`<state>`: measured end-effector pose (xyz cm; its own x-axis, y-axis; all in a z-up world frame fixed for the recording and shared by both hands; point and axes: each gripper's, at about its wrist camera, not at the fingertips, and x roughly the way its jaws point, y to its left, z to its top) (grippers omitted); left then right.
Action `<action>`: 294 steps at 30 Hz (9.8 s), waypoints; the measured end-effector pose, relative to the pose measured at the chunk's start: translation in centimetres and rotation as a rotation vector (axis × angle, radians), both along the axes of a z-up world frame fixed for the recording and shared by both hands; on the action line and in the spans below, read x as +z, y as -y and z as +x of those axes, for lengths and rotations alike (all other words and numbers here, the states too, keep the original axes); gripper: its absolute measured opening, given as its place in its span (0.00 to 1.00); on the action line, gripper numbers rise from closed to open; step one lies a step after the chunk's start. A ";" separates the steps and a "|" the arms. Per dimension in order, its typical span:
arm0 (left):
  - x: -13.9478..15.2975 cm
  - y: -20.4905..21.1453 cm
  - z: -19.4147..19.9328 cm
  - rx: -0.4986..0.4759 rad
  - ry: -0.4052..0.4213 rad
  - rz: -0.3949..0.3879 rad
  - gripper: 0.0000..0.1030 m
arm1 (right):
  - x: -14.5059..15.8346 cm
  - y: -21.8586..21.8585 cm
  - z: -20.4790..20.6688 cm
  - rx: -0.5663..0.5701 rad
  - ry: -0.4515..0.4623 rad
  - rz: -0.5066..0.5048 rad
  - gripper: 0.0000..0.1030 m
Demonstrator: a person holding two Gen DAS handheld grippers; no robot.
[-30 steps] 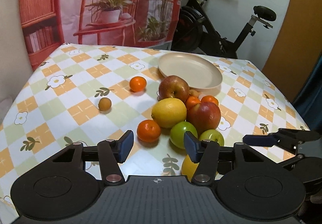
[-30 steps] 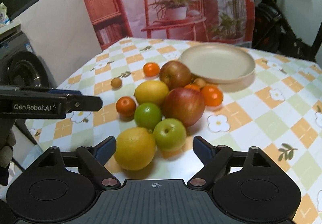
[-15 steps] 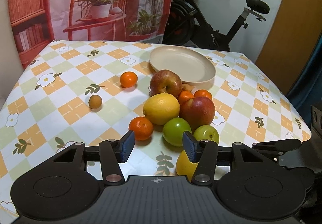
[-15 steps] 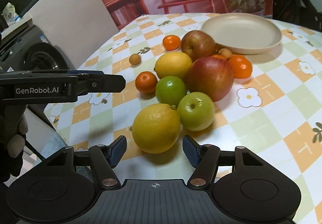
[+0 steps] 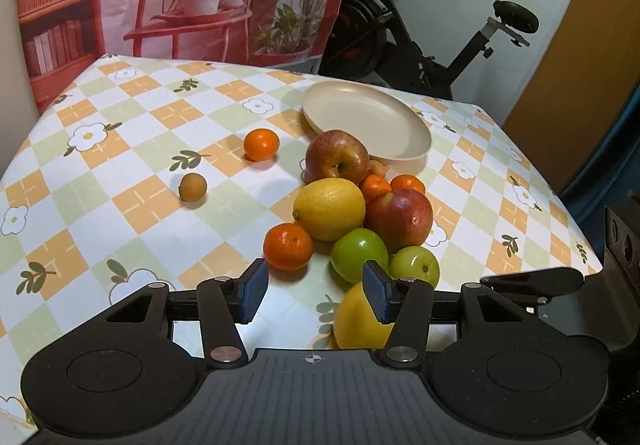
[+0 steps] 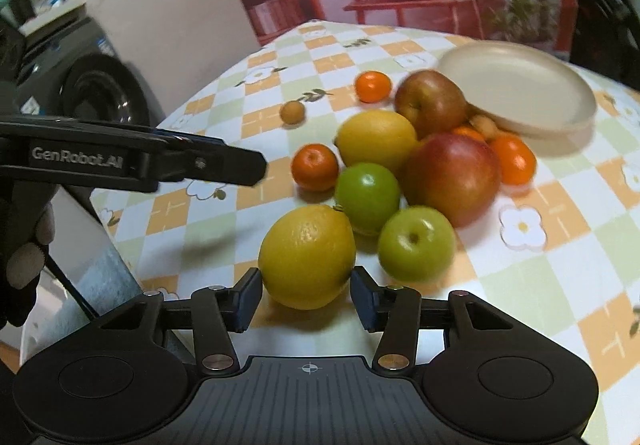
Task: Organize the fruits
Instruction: 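Move the left tool toward the large yellow lemon in the fruit pile, then close the left gripper around the large yellow lemon, then lift the lemon with the left gripper and carry it over the beige plate, then open the left gripper to drop the lemon onto the plate, then move the left tool back to the large red apple in the pile, then close the left gripper on the red apple and lift it, then carry the red apple with the left gripper over the plate beside the lemon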
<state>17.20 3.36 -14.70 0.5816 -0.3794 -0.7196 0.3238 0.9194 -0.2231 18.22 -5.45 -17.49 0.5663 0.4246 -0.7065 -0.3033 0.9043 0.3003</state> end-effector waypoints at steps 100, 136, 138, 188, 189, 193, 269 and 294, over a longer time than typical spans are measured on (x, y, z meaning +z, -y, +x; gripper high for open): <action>4.7 7.3 17.7 -0.186 -0.002 -0.162 0.44 | 5.6 9.0 14.8 -0.030 0.286 -0.105 0.47; -0.7 8.3 26.0 -0.013 -0.104 -0.074 0.46 | -0.9 10.8 24.9 0.013 0.118 -0.103 0.52; -0.4 8.2 25.8 0.003 -0.099 -0.059 0.46 | -0.3 11.2 23.9 -0.003 0.128 -0.108 0.52; 1.1 2.1 9.5 0.119 -0.015 -0.068 0.44 | -2.4 9.4 8.0 -0.162 -0.009 0.091 0.60; 1.1 2.1 9.5 0.116 -0.017 -0.069 0.44 | -2.6 9.5 8.1 -0.166 -0.024 0.108 0.60; 1.0 2.4 9.4 0.099 -0.025 -0.071 0.44 | -3.2 10.0 8.2 -0.169 -0.052 0.149 0.59; -3.2 11.5 10.0 -0.233 -0.284 -0.144 0.43 | -3.3 13.6 1.2 -0.094 0.127 -0.019 0.57; 0.9 10.1 13.1 -0.204 -0.168 -0.184 0.40 | -0.1 13.9 4.6 -0.101 0.256 0.007 0.55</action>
